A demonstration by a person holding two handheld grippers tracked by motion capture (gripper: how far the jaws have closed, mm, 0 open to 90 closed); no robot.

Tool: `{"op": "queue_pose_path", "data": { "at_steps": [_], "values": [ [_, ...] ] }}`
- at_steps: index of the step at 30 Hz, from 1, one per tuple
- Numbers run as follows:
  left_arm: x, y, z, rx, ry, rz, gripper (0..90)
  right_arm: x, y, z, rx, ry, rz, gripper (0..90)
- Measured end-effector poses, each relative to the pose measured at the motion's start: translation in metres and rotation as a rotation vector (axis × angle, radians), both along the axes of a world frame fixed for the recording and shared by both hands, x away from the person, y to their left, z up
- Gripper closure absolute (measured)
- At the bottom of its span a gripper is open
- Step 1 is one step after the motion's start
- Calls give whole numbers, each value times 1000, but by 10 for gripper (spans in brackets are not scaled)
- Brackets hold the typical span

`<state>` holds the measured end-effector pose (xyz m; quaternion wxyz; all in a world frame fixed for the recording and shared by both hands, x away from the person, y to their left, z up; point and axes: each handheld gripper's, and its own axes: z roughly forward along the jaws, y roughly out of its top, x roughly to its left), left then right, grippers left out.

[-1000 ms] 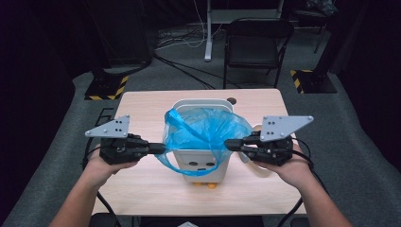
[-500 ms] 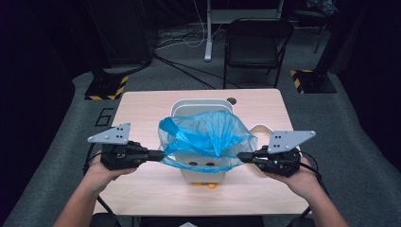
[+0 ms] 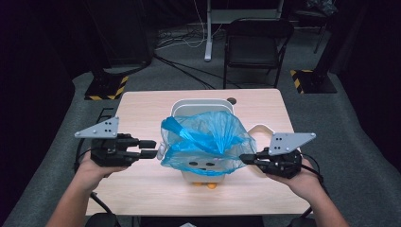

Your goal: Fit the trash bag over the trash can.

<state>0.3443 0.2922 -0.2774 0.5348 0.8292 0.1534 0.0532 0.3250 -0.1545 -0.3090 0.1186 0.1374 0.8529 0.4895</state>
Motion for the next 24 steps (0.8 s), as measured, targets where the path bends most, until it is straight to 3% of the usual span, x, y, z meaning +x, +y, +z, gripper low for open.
{"op": "queue_pose_path", "data": {
  "at_steps": [3,7,14,15,20,24],
  "values": [
    [6,0,11,-7,-1,30,590,-1,0,0,2,1,0,900],
    [17,-6,18,23,-8,69,519,-1,1,0,0,-2,4,900],
    [37,-23,25,-19,20,60,449,-1,2,-1,1,-1,12,900],
    [39,-25,26,-21,16,45,480,-2,2,-1,2,-2,12,900],
    [44,-33,32,1,-41,34,828,-4,0,-2,7,1,15,900],
    [53,-31,37,-12,-48,74,889,-5,-3,-3,1,5,15,900]
  ]
}}
